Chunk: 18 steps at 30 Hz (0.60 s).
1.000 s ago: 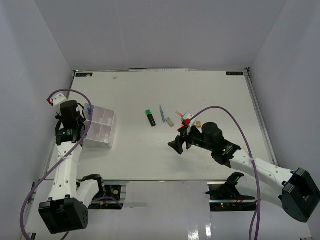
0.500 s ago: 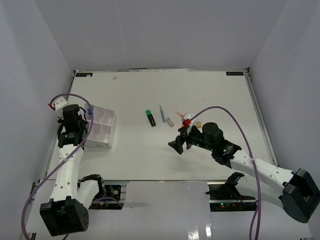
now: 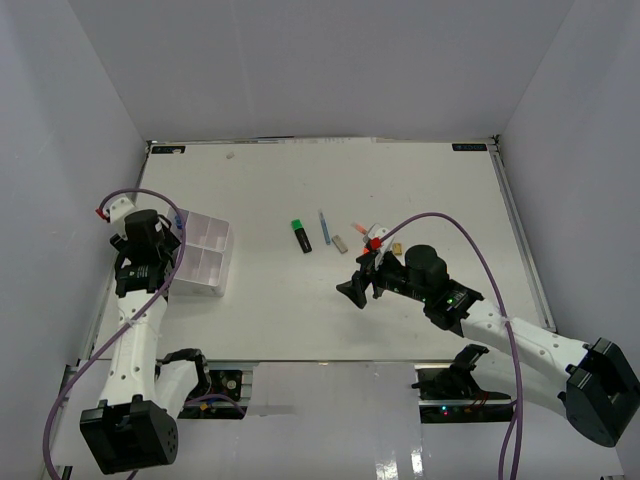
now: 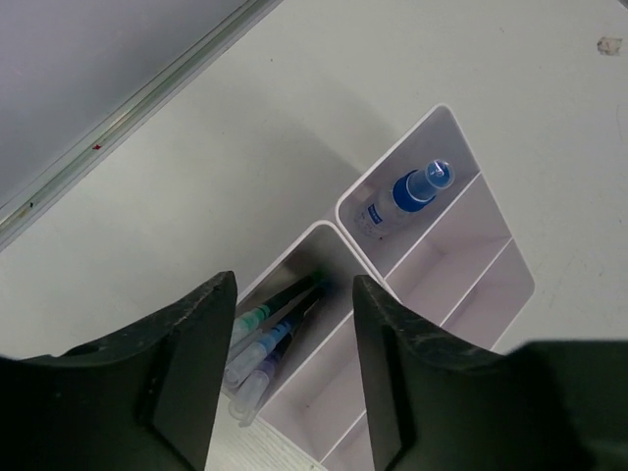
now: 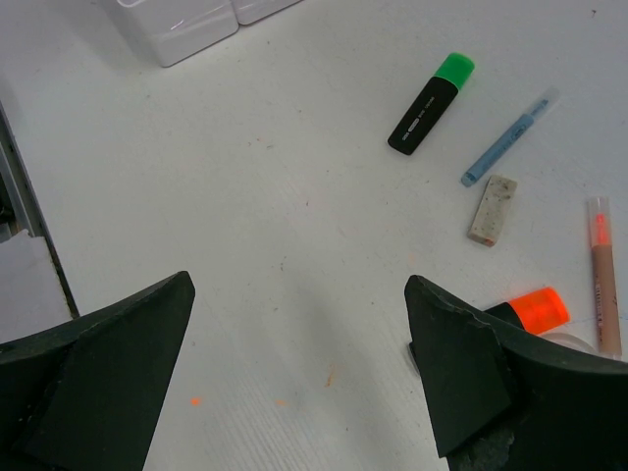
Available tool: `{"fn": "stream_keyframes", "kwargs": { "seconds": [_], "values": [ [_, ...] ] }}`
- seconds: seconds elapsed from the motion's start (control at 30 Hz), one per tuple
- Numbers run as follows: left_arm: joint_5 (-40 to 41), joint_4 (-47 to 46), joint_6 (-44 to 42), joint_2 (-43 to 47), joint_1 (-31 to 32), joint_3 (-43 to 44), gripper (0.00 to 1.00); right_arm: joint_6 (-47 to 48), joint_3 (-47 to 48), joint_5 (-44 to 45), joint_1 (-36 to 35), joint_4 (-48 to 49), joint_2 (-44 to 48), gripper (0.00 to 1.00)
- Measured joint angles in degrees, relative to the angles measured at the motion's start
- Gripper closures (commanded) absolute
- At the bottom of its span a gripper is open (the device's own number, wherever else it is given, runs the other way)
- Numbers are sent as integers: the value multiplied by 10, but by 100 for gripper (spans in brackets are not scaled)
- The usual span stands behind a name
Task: Sort the stationery into containers
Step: Pick up the pen from the center of the board.
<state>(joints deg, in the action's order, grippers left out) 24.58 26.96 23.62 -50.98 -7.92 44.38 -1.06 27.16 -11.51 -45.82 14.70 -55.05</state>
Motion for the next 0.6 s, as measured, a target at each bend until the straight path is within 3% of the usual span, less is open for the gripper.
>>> {"fn": "stream_keyframes", "kwargs": {
  "seconds": [0.2, 0.3, 0.47, 0.6],
  "values": [
    [-10, 17, 8, 1, 0, 2, 15, 0, 0, 0, 0, 0, 7, 6],
    [-16, 31, 11, 1, 0, 9, 9, 0, 0, 0, 0, -1, 14, 6],
    [-30, 49, 15, 1, 0, 29, 2, 0, 0, 5, 0, -7, 24, 6],
    [-45, 70, 19, 0, 0, 45, 2, 0, 0, 9, 0, -15, 28, 6]
  ]
}}
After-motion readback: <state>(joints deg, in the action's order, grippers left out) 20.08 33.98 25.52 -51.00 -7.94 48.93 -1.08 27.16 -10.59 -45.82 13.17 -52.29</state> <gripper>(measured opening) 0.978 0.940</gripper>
